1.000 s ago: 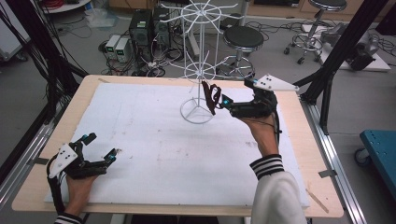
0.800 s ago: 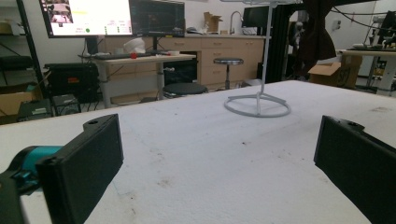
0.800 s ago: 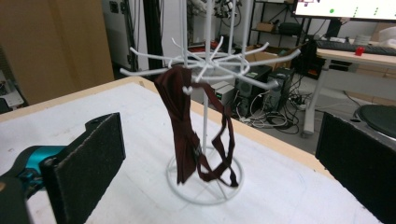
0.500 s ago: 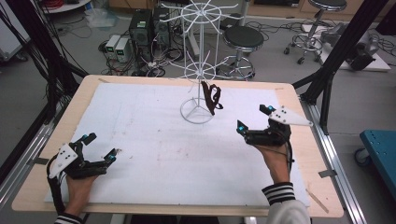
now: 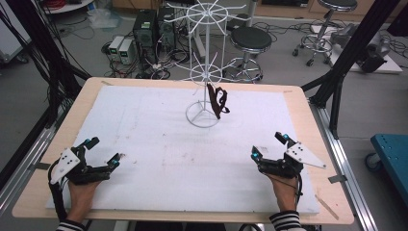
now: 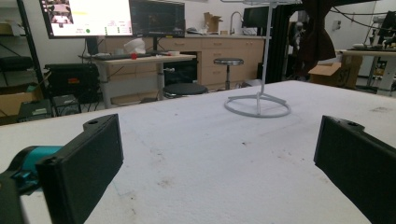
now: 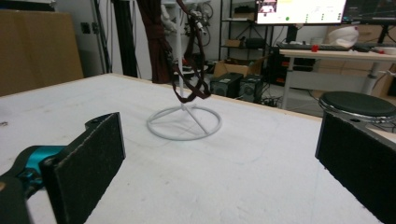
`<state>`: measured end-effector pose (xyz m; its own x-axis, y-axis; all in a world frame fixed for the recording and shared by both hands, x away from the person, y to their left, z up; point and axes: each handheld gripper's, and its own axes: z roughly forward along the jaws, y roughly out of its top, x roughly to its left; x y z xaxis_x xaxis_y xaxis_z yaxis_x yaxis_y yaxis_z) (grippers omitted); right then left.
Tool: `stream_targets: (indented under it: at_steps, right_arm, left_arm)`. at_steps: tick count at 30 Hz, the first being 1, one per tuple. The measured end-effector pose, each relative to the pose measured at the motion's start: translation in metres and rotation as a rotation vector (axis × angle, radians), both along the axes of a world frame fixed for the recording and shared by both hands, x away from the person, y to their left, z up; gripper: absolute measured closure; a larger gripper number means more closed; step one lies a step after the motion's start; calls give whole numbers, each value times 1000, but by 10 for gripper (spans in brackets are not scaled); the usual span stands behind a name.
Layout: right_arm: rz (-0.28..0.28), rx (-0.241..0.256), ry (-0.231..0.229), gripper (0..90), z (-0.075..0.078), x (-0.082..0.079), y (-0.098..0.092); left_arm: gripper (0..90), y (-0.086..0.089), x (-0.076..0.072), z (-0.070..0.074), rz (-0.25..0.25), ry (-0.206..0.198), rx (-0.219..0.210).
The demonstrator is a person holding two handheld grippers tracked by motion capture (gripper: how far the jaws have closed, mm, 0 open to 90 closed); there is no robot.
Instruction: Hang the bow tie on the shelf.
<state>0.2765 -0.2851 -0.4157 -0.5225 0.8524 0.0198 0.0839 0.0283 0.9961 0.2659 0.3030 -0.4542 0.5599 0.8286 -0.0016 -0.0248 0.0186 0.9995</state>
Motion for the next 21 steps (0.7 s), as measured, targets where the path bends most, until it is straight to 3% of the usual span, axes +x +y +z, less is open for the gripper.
stream_targets:
  at_steps: [6,14,21]
  right_arm:
    - [-54,60,-15,6,-20,-2,-9]
    - [-66,51,-3,7,-35,-5,-12]
    - [-70,31,-28,7,-36,-6,-11]
  left_arm:
    - [17,0,0,0,0,-1,0]
    - [17,0,0,0,0,-1,1]
    - [17,0,-1,0,-2,-5,2]
